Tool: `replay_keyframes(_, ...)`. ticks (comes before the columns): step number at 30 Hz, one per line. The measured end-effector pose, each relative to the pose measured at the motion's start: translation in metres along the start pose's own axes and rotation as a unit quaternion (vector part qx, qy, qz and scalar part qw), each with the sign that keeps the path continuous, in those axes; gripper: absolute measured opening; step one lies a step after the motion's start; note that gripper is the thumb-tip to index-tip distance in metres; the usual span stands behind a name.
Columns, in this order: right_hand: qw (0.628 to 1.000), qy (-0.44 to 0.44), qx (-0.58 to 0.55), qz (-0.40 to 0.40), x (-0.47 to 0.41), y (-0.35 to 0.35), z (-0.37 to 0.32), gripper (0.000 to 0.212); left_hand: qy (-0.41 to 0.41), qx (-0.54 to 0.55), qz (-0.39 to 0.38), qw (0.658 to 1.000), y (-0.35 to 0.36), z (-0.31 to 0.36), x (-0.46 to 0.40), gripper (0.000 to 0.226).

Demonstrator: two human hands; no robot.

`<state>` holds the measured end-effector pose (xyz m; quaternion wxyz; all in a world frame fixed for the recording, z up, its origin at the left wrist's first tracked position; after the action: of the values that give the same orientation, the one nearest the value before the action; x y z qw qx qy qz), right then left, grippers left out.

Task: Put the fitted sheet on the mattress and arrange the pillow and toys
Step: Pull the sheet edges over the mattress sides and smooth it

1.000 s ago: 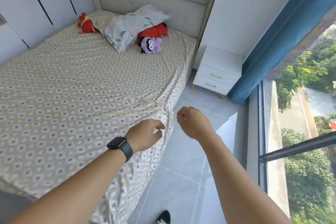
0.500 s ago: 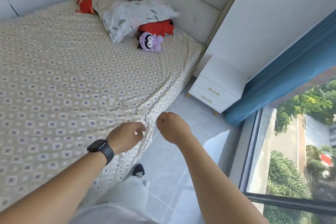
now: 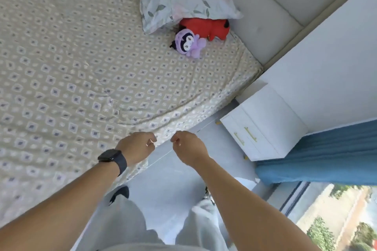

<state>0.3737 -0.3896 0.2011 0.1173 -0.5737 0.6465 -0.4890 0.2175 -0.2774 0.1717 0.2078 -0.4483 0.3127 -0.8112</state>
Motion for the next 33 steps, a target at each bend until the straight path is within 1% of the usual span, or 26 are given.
replay_keyframes(2,0.998,-0.051,0.032,-0.032,-0.034,0.012,0.038,0.03,-0.073,0.054,0.044,0.995,0.034,-0.005,-0.028,0.023)
replay_keyframes(5,0.991,-0.102,0.083,-0.041,-0.096,0.026,0.107,0.032,-0.18,0.135,0.101,0.969,0.1,-0.008,-0.069,0.026)
replay_keyframes(7,0.985,-0.123,0.113,-0.042,-0.134,0.042,0.148,0.036,-0.219,0.165,0.108,0.956,0.146,-0.002,-0.088,0.028)
replay_keyframes(8,0.984,-0.134,0.117,-0.033,-0.153,0.053,0.169,0.038,-0.223,0.17,0.127,0.951,0.169,0.003,-0.1,0.028)
replay_keyframes(12,0.962,-0.208,0.177,-0.021,-0.23,0.111,0.225,0.043,-0.218,0.156,0.203,0.942,0.239,0.004,-0.166,0.039)
replay_keyframes(13,0.951,-0.237,0.198,-0.022,-0.253,0.134,0.238,0.046,-0.207,0.14,0.239,0.938,0.257,-0.002,-0.194,0.045)
replay_keyframes(14,0.943,-0.259,0.208,-0.035,-0.273,0.154,0.249,0.055,-0.192,0.113,0.267,0.937,0.269,-0.009,-0.222,0.054)
replay_keyframes(15,0.933,-0.28,0.222,-0.037,-0.292,0.175,0.259,0.068,-0.177,0.08,0.291,0.937,0.278,-0.018,-0.249,0.064)
replay_keyframes(16,0.924,-0.302,0.233,-0.021,-0.312,0.204,0.269,0.081,-0.17,0.044,0.316,0.932,0.292,-0.029,-0.28,0.074)
replay_keyframes(17,0.915,-0.324,0.242,0.011,-0.33,0.232,0.281,0.09,-0.164,0.011,0.343,0.925,0.309,-0.043,-0.308,0.083)
replay_keyframes(18,0.909,-0.339,0.233,0.069,-0.336,0.238,0.286,0.093,-0.156,-0.009,0.367,0.917,0.308,-0.045,-0.321,0.087)
replay_keyframes(19,0.888,-0.374,0.227,0.138,-0.346,0.26,0.297,0.093,-0.149,-0.016,0.416,0.897,0.327,-0.057,-0.338,0.088)
replay_keyframes(20,0.86,-0.405,0.231,0.209,-0.35,0.277,0.306,0.091,-0.154,-0.031,0.476,0.865,0.342,-0.061,-0.346,0.086)
replay_keyframes(22,0.842,-0.427,0.213,0.251,-0.363,0.275,0.307,0.087,-0.154,-0.018,0.51,0.846,0.339,-0.064,-0.358,0.082)
replay_keyframes(24,0.82,-0.451,0.205,0.285,-0.36,0.276,0.315,0.083,-0.149,-0.02,0.552,0.82,0.349,-0.06,-0.358,0.081)
replay_keyframes(25,0.813,-0.458,0.212,0.291,-0.361,0.273,0.315,0.081,-0.151,-0.018,0.56,0.814,0.349,-0.061,-0.36,0.08)
replay_keyframes(27,0.815,-0.468,0.219,0.265,-0.363,0.263,0.316,0.077,-0.151,-0.008,0.569,0.808,0.346,-0.057,-0.359,0.075)
replay_keyframes(28,0.817,-0.472,0.219,0.25,-0.363,0.264,0.317,0.076,-0.15,0.004,0.567,0.81,0.346,-0.059,-0.359,0.07)
replay_keyframes(30,0.814,-0.475,0.227,0.246,-0.365,0.261,0.319,0.078,-0.153,0.018,0.558,0.815,0.345,-0.058,-0.36,0.06)
replay_keyframes(32,0.811,-0.478,0.224,0.254,-0.368,0.257,0.319,0.081,-0.153,0.036,0.544,0.824,0.341,-0.058,-0.359,0.058)
replay_keyframes(33,0.807,-0.484,0.214,0.263,-0.368,0.257,0.319,0.082,-0.151,0.036,0.548,0.822,0.343,-0.058,-0.358,0.057)
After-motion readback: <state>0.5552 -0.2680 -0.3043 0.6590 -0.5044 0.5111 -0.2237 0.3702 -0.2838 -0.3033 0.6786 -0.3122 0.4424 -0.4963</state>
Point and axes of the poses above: each hand's wrist, its own x-axis away from the middle knuckle, its own y-axis out of the palm, z = x × y, the point moved 3 cm from there along -x, towards the middle knuckle, and after that the axes turned 10 degrees about -y, right-handed, at the moved point
